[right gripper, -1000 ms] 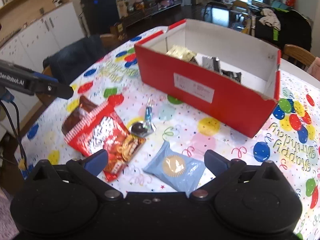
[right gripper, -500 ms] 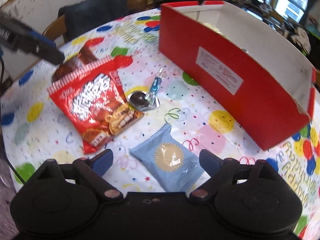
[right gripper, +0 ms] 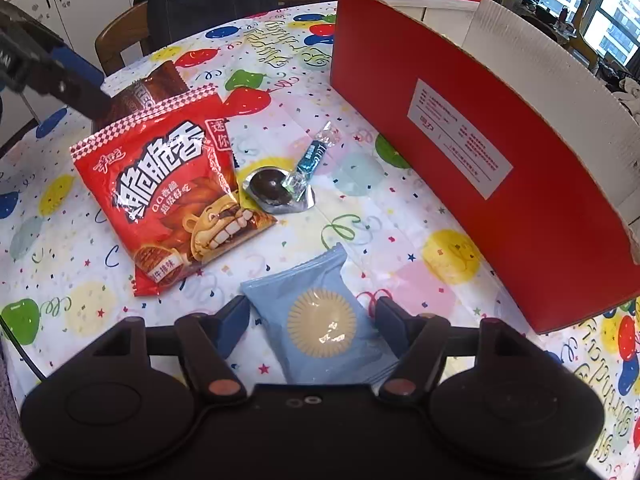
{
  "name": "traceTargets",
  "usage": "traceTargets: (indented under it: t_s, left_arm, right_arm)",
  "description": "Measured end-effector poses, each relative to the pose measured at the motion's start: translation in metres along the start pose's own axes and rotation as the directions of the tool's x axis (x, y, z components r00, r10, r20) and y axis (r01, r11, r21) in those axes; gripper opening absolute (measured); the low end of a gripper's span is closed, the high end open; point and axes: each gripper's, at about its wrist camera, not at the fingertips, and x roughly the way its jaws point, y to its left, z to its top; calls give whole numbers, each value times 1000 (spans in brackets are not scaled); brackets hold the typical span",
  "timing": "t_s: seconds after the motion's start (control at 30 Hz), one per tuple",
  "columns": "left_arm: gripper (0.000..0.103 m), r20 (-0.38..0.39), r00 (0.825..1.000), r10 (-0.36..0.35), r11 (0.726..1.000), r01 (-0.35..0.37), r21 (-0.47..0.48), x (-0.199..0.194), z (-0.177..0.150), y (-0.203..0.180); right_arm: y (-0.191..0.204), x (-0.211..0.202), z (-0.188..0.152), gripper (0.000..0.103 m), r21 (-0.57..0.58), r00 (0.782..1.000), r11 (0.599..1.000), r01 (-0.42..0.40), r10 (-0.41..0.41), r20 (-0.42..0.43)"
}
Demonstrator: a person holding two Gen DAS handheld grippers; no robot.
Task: Organize snacks
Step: 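Grasp the copper foil bag with the left gripper while the right grasps the light blue cookie packet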
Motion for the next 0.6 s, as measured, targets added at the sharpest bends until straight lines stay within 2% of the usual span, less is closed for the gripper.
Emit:
traceTargets:
  t_s: [0.37, 0.5, 0.6]
  left_arm:
    - [79, -59, 996, -66, 997, 68, 32, 30, 12, -21]
    - [79, -75, 994, -82, 996, 84, 23, 38, 13, -25]
    - [79, -76, 993, -96, 995, 96, -1, 39, 14, -22]
  right_arm:
    - [2, -2, -3, 57, 59, 1000, 998, -6, 5, 24]
    - [3, -5, -5, 50, 86, 1000, 996, 11, -13, 28]
    - [6, -6, -7, 49, 102, 999, 995, 21, -24, 31]
